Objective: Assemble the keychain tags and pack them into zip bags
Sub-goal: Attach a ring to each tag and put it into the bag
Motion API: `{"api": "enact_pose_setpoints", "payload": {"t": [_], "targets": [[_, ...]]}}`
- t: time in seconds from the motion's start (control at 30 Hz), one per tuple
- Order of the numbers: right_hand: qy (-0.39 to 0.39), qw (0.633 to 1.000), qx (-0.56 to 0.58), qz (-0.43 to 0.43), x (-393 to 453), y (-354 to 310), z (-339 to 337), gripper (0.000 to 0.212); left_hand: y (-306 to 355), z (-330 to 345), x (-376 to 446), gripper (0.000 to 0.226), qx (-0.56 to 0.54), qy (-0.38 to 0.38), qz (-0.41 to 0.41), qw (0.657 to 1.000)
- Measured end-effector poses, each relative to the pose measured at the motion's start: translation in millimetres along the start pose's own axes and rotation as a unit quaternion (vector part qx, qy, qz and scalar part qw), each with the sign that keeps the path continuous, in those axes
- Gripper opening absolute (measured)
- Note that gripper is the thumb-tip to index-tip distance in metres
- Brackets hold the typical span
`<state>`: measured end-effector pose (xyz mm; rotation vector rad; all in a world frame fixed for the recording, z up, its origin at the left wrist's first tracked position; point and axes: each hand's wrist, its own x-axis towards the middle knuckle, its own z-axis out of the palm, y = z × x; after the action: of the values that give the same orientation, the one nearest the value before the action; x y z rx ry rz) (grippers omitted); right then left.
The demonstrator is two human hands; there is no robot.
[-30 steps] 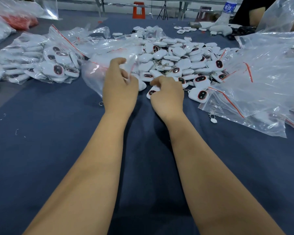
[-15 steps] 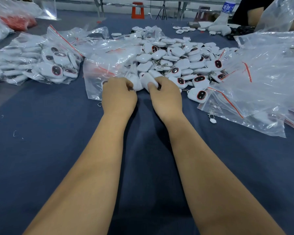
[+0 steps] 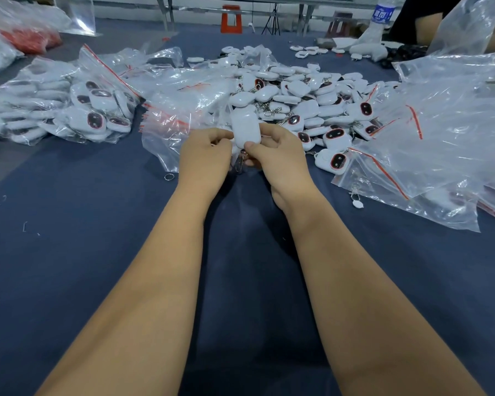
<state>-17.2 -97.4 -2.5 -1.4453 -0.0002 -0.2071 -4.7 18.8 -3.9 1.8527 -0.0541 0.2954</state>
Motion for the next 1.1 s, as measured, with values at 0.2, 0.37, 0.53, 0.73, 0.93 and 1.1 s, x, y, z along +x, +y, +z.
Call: {"api": "enact_pose_setpoints", "payload": {"t": [0.2,0.37,0.53,0.73,0.93,1.1], "targets": [[0.092,0.990,-0.085,-0.061,-0.3,-0.8,1.4,0.019,6.2,-1.5,-3.2,0.023,-0.060,0.018,-0.049,0.997],[0.092,0.973,-0.176,-0.121,-2.5,0.7,1.2,0.022,4.9,1.2,-3.4,0.034,-0.098,-0.037,-0.035,0.994],[0.039,0.985,-0.144,-0.090,-3.2,2.3,1.3,0.042,1.2,1.4,-1.2,0.021,-0.062,-0.039,-0.028,0.997],[0.043,0.991,-0.121,-0.036,3.0,4.4,0.3,0.028,-1.3,1.5,0.7,0.021,-0.058,-0.065,-0.011,0.996],[0.049,0.992,-0.117,-0.004,4.5,5.7,-1.9,0.019,-2.3,3.0,1.0,0.027,-0.055,-0.060,0.007,0.997],[0.041,0.992,-0.117,0.010,3.8,7.6,-0.9,0.018,-2.0,2.5,1.4,0.024,-0.070,-0.069,0.007,0.995]]}}
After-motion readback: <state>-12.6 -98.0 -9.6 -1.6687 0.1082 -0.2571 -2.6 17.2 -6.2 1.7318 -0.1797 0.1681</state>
